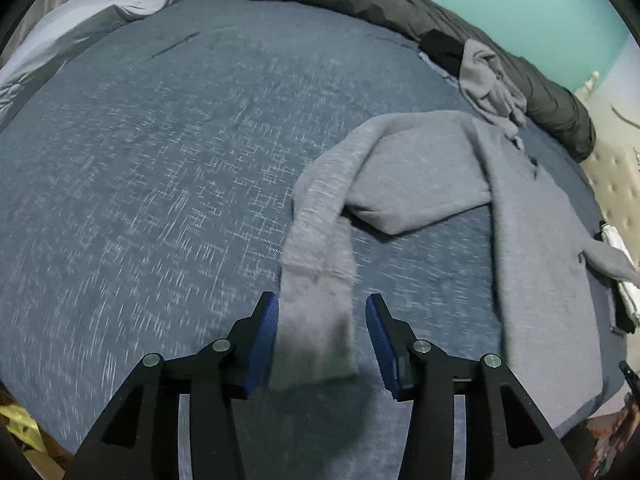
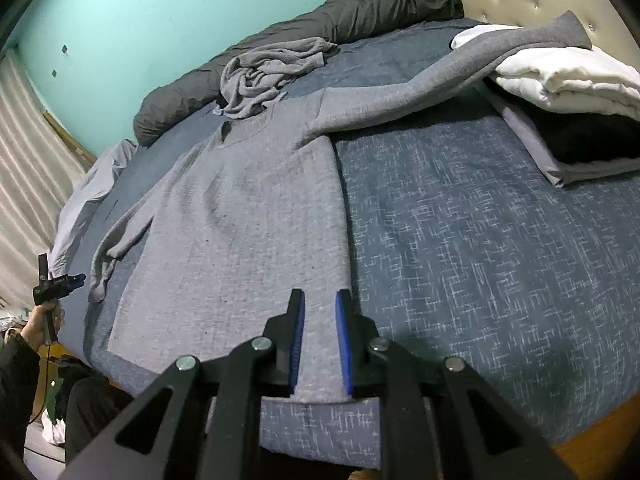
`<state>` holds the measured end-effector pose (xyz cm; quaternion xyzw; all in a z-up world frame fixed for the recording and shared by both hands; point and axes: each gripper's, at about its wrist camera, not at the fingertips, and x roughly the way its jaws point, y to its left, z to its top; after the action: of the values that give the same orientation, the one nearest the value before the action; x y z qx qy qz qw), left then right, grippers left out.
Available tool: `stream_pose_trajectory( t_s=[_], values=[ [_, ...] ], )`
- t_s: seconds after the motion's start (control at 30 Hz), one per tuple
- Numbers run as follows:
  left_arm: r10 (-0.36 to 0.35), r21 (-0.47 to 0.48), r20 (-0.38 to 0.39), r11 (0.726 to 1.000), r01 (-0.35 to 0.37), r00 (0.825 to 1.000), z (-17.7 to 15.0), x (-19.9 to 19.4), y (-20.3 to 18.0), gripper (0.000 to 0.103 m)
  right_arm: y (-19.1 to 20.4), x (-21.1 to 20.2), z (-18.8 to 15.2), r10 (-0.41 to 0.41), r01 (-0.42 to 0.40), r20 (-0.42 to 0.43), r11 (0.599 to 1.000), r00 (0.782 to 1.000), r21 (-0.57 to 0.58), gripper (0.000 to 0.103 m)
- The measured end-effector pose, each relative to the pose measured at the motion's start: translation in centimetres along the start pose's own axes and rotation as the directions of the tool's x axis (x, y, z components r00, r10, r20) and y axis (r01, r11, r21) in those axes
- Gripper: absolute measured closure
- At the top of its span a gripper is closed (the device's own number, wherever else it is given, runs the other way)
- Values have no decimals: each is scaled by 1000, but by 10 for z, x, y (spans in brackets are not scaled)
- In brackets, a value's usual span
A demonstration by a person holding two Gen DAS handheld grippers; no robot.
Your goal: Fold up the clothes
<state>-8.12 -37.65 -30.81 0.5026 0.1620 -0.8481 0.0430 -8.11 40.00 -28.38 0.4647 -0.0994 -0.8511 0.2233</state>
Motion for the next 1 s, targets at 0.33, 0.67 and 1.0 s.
stream_pose_trajectory(
  t_s=[0.33,0.67,1.0],
  values=[
    [-14,56,-28,998,15,1000,20,32,15,94,11,27,14,-23,23,-19,1000,1000,-5,88],
    [32,25,29,999,-33,999,80,-21,76,96,41,47,31,-1,1,-13,999,1000,-39,88],
    [123,-44,70,992,-120,990,150,-27,106,96,70,62,33,-20,16,-33,994,999,-111,88]
  ],
)
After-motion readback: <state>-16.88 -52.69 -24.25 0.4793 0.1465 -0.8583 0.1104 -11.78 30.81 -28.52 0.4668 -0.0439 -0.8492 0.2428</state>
